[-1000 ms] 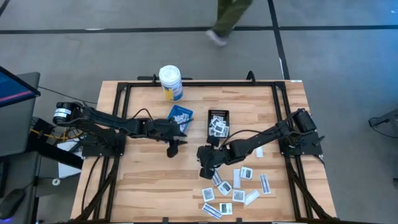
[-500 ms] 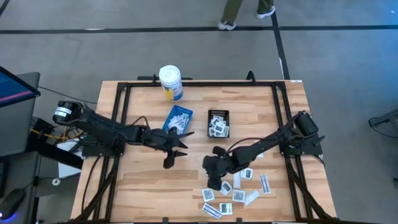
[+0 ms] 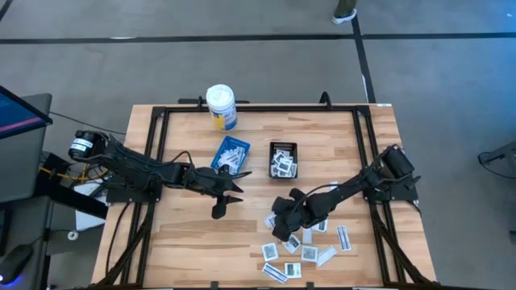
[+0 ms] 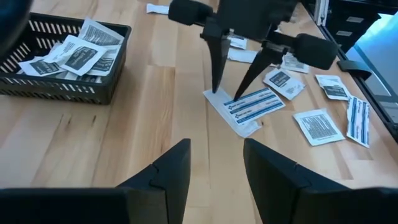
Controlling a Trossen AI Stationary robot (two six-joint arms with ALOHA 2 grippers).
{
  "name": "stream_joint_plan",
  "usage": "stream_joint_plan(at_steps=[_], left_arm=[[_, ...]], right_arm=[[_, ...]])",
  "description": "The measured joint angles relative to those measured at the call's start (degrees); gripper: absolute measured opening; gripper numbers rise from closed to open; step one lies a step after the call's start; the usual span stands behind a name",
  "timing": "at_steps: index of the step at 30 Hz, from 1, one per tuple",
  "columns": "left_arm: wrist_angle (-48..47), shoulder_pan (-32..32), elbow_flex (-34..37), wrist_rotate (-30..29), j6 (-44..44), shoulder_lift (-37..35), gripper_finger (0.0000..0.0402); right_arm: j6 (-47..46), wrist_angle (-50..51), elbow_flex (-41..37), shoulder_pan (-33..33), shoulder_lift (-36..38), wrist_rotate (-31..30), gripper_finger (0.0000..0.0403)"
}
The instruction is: Pick & Place First Aid Supplies
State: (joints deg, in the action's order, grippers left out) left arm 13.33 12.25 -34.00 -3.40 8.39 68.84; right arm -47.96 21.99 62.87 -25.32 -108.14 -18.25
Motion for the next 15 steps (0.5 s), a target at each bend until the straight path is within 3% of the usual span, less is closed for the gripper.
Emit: stream_joint_plan(at_steps=[7, 15], left_arm=[[0.0, 0.0, 0.0, 0.0, -0.4, 0.0, 0.0149], [0.0, 0.0, 0.0, 0.0, -0.4, 0.0, 0.0149]], right_arm=[[0.4, -6.9, -3.3, 0.0, 0.0, 0.0, 0.0134], [10.6, -12.9, -4.3, -0.9, -2.0, -2.2, 0.0133]])
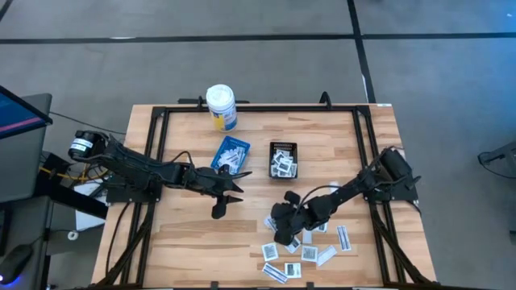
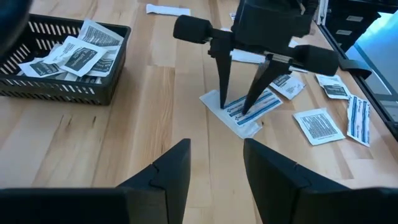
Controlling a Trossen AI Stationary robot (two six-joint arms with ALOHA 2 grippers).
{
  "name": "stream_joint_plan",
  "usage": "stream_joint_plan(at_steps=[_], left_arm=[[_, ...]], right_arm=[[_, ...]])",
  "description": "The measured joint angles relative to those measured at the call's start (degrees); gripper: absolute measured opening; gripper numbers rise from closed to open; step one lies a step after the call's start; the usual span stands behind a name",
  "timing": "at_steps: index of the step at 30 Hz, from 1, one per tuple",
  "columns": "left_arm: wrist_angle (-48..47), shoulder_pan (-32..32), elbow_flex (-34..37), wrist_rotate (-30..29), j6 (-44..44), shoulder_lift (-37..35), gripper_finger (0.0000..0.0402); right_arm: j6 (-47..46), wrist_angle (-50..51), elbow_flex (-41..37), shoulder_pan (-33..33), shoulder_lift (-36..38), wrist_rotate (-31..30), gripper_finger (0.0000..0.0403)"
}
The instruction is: Pick & Place First Aid Supplies
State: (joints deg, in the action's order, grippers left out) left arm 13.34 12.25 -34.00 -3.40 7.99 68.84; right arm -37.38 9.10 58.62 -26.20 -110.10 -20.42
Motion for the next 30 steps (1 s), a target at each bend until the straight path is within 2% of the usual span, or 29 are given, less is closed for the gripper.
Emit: stream_joint_plan(at_steps=[7, 17, 21, 25, 30], left_arm=[[0.0, 0.0, 0.0, 0.0, 0.0, 0.0, 0.0149], [0.0, 0.0, 0.0, 0.0, 0.0, 0.0, 0.0149], [0.1, 0.0, 0.0, 0.0, 0.0, 0.0, 0.0149], [0.3, 0.0, 0.0, 1.3, 3.4, 0.0, 0.0149], [2.1, 0.0, 0.0, 4.3, 4.5, 2.4, 0.0149]], right_arm=[[2.0, -0.6, 0.5, 0.9, -4.6, -0.5, 0.0123], [4.4, -1.6, -0.1, 1.6, -0.5, 0.9, 0.0015], [5.1, -3.3, -0.3, 1.5, -0.1, 0.4, 0.0008], [7.4, -5.0, -0.1, 1.5, -0.1, -3.5, 0.0018], [9.6, -5.1, 2.6, 1.5, 0.0, -12.6, 0.0012]])
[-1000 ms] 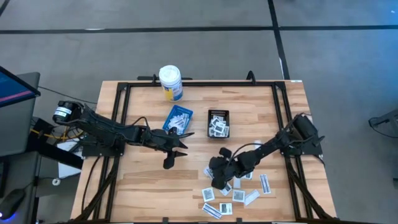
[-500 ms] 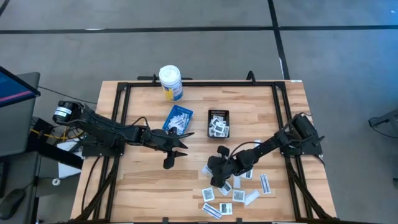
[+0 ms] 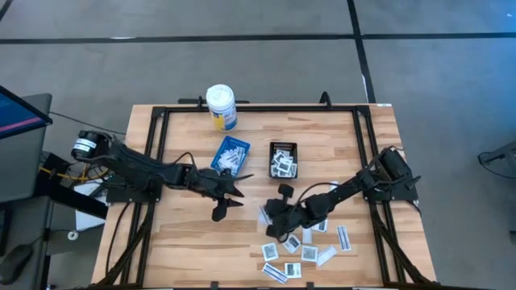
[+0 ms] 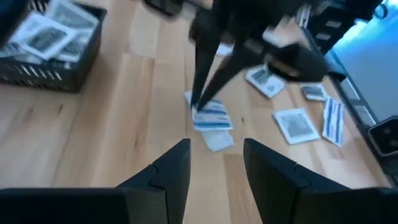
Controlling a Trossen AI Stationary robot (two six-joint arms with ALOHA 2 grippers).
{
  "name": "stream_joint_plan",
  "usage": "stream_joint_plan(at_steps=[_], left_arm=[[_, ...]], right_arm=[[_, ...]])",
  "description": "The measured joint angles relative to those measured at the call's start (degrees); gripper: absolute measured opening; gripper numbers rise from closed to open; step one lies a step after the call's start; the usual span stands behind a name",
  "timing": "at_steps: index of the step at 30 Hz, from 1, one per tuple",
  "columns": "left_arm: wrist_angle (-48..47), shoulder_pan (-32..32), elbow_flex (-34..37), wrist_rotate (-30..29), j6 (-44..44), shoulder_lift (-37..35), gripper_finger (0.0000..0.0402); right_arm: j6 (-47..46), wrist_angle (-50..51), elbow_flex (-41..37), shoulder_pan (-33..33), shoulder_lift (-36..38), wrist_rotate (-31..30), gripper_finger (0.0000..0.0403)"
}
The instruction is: Pick & Place First Aid Supplies
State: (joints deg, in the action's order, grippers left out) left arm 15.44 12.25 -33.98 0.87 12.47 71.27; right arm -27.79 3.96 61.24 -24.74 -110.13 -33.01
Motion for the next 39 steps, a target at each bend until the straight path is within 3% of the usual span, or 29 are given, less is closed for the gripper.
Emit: stream_joint_plan(at_steps=[8, 25, 30, 37, 39], left_arm=[[8.1, 0.0, 0.0, 0.0, 0.0, 8.6, 0.0149], [18.0, 0.0, 0.0, -0.8, 0.0, 11.4, 0.0146], [18.0, -0.1, 0.0, -0.9, -0.1, 11.4, 0.0108], [18.0, -1.3, 0.0, -0.8, -0.1, 11.4, 0.0013], [17.6, -1.6, 0.0, -0.8, 0.0, 11.4, 0.0008]], right_arm=[[5.9, -0.2, 6.5, -0.4, 0.2, -15.8, 0.0004], [5.9, -1.8, 7.9, 0.8, 0.3, -16.5, 0.0005], [5.9, -1.7, 7.9, 1.2, 0.3, -16.5, 0.0011], [5.9, -1.3, 7.9, 1.2, 0.3, -16.6, 0.0046], [5.9, -1.0, 7.9, 1.2, 0.3, -16.6, 0.0059]])
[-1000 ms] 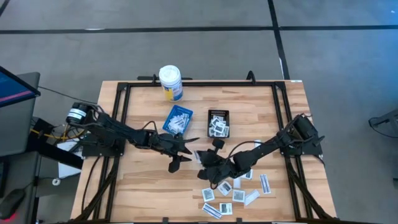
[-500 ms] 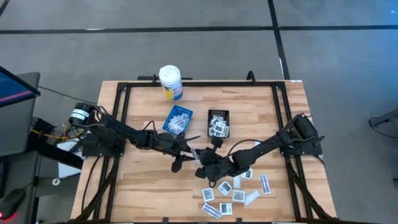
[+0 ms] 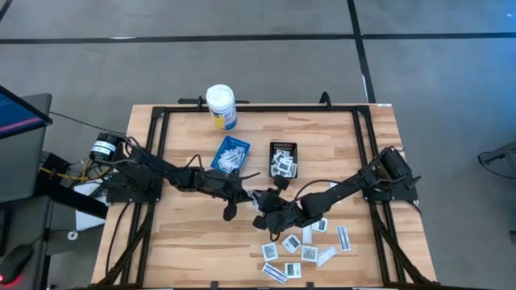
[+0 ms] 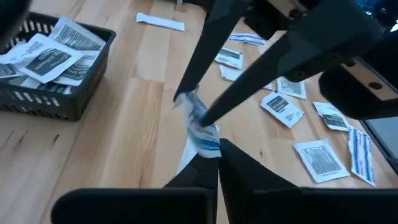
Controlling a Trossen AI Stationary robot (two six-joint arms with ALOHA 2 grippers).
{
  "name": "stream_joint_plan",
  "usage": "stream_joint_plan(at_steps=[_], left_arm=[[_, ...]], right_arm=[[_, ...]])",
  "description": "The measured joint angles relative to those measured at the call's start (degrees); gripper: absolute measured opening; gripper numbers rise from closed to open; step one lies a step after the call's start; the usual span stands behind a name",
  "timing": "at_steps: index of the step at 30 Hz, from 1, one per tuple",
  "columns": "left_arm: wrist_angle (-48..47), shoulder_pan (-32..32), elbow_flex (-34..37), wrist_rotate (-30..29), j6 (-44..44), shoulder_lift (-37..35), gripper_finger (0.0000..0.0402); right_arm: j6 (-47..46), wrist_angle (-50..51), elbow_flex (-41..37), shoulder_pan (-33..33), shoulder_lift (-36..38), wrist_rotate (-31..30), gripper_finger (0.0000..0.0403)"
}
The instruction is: Pick & Place First Aid Supplies
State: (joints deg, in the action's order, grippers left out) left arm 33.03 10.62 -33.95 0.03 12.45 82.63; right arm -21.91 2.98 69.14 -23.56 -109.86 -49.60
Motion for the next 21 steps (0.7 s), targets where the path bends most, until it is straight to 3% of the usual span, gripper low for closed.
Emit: stream_joint_plan(at_steps=[9, 14, 21], left_arm=[[-5.2, -3.0, 0.0, -5.0, -0.1, -0.8, 0.0007], [-13.4, -6.4, 0.0, -9.0, 0.0, -7.8, 0.0005], [-33.6, -12.3, 0.0, -13.3, 0.4, -20.1, 0.0008]], right_arm=[[-0.5, 3.9, 0.0, -0.8, 0.0, 0.2, 0.0094], [-0.6, 4.2, 0.0, -0.8, -0.9, 2.4, 0.0103], [-2.4, 4.2, 0.1, 0.1, -1.6, 17.5, 0.0103]])
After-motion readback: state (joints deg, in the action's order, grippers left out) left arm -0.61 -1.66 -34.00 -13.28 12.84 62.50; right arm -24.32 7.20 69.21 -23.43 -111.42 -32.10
